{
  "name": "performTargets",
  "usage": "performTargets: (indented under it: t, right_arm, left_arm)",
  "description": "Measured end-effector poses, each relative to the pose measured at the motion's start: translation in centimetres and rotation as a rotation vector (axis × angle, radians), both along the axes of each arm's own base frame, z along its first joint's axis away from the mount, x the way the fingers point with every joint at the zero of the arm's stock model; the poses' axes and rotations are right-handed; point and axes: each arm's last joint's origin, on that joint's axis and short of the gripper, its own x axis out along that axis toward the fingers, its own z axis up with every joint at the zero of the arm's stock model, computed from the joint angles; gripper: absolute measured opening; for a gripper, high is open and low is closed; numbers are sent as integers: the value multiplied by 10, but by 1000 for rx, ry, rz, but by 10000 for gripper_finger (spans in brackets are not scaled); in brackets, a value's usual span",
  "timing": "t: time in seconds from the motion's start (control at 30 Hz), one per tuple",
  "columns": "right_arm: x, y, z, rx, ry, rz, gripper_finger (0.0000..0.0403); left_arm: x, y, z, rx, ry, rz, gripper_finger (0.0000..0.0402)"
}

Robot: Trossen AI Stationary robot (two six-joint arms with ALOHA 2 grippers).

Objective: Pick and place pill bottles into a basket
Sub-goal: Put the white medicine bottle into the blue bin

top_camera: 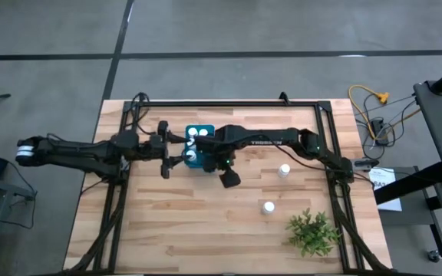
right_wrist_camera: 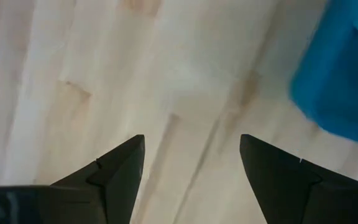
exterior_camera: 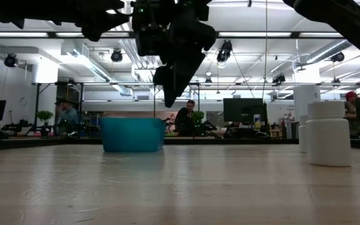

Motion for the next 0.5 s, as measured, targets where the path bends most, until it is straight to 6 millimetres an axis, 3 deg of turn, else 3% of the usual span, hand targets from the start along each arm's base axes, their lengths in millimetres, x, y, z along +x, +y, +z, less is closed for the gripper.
performTargets:
  t: [0.27,0.5]
  right_arm:
    - [-25,5,23,-21,-61,-56,254]
    - [-76,6,45,-37,-244,-97,254]
  left_arm:
    - [-25,-3,12,-5,-51,-15,238]
    - [-29,-3,5,-7,-57,-15,238]
